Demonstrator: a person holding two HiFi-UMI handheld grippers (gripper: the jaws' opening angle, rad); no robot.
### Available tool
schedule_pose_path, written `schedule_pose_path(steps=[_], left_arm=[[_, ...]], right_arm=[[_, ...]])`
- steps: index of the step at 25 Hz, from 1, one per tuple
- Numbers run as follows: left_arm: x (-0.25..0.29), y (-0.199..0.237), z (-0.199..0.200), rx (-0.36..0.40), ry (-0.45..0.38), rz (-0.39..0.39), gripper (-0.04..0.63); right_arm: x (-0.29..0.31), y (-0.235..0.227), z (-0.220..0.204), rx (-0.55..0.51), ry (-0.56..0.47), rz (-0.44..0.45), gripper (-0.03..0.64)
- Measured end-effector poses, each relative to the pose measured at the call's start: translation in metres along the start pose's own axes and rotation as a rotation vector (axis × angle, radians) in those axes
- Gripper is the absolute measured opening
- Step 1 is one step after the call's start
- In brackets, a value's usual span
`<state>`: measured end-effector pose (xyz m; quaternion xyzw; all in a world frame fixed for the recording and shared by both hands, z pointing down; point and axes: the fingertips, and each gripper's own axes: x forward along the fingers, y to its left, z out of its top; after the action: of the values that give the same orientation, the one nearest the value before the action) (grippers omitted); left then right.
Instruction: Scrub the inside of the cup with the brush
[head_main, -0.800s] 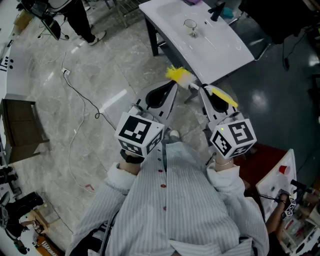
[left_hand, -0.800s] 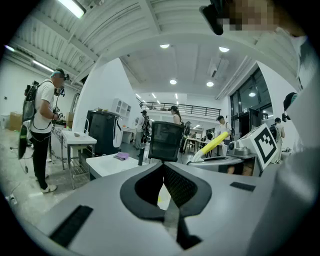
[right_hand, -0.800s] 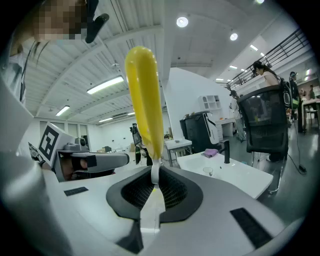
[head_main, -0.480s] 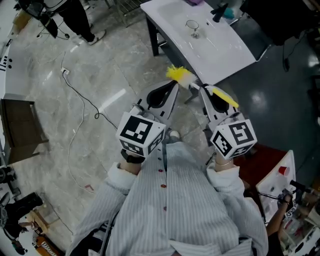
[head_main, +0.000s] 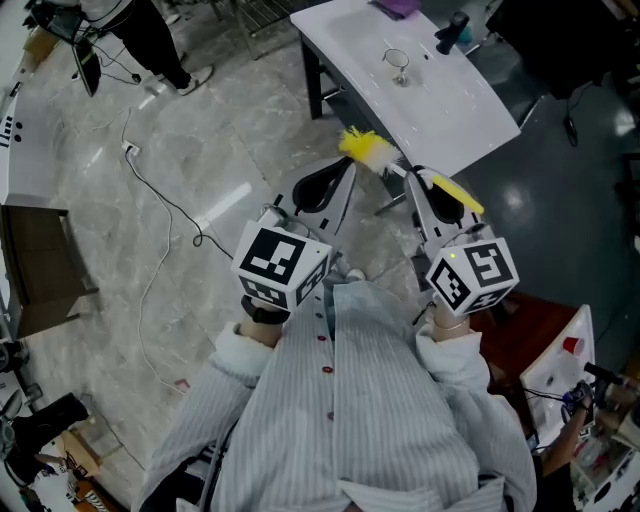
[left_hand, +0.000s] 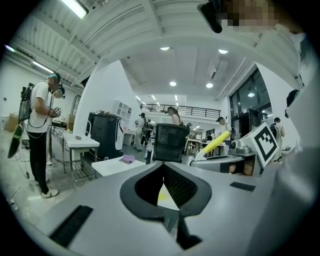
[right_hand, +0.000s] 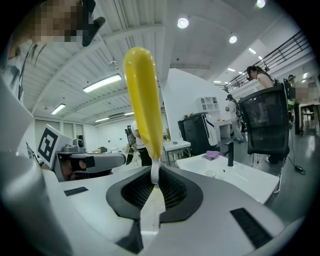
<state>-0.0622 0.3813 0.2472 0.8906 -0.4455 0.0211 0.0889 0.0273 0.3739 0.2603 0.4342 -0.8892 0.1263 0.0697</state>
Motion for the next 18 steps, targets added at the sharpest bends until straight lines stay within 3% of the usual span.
schedule_pose_path(steps=[9,18], left_arm=[[-0.018,0.038,-0.004,-0.001,0.009,0.015,0.009],[0.006,0.071,-0.012,-0.011,0.017,0.05,0.009]], right_arm=[[0.022,0.014,-0.004,0.009,0.015,-0.022,0.055],[0.059,-0.008,-0.003,0.016,0.018,-0.006,0.057]])
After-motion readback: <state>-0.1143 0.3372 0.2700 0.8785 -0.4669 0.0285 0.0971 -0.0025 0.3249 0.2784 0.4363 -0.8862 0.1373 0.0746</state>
